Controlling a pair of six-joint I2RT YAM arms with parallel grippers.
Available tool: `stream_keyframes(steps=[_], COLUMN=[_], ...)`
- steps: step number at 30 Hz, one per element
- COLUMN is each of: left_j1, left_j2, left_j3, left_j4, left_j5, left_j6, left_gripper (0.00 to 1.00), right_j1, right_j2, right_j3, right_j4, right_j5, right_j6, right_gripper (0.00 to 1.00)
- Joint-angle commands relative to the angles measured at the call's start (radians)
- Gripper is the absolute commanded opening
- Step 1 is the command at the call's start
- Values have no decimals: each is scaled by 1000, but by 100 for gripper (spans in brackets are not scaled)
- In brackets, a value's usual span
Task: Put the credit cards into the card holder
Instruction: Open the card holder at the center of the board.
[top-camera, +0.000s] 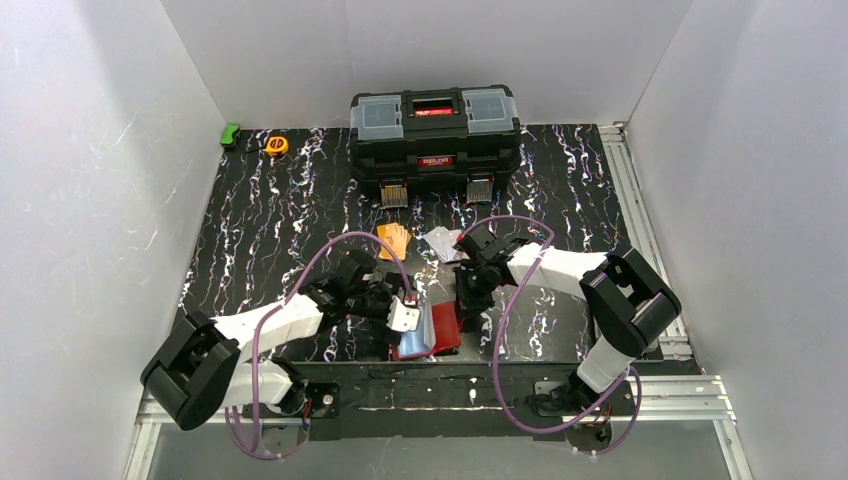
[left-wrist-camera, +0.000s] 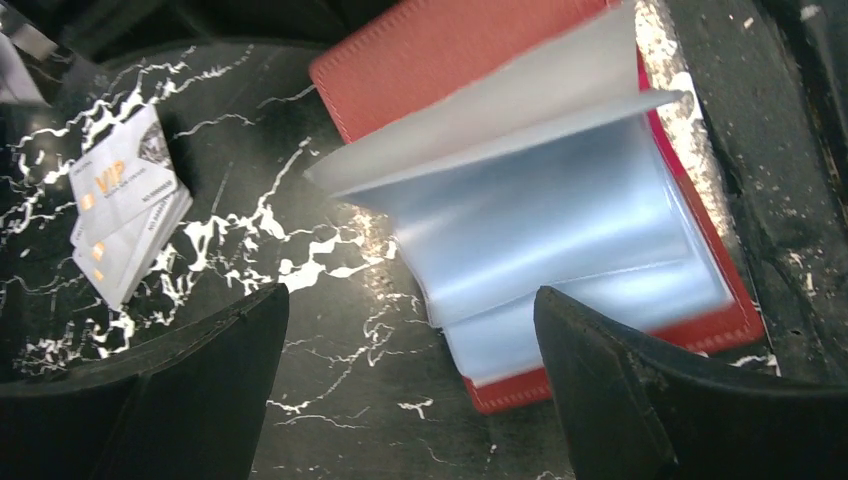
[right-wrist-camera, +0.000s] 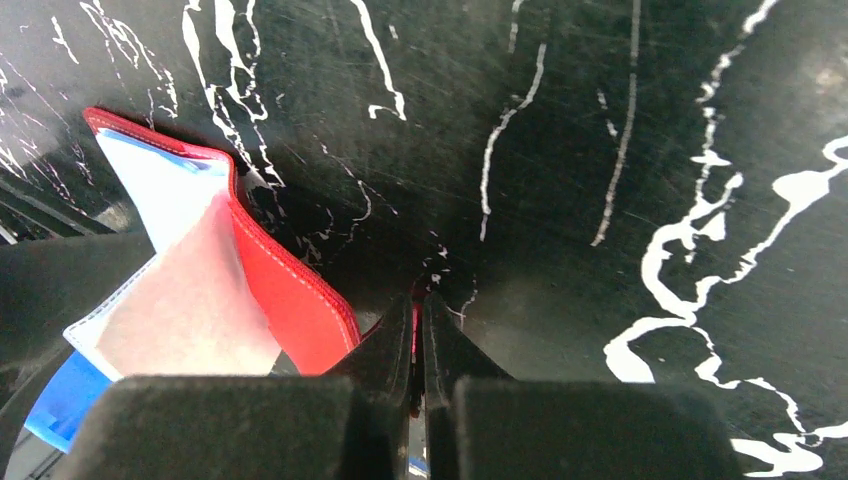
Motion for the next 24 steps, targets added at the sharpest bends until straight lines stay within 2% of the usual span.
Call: stream_keyframes(steps=[1, 12, 21, 24], left_j1=[-16, -35, -112, -140], left_j2=[-12, -2, 29, 52], left_j3=[44, 10, 49, 47], left_j4=[46, 59, 185, 185], left_j5=[11, 11, -67, -83], left_j6=[-70, -70, -266, -296], left_gripper=[91, 91, 86, 85], right_j1=[29, 82, 83, 83], right_j2=[28, 46, 4, -15], right_j3=[41, 68, 57, 49], right_j4=[-5, -47, 0, 21], right_j5=[49, 126, 101, 85], right_j6=[-19, -36, -23, -26], right_gripper=[1, 1, 1, 9])
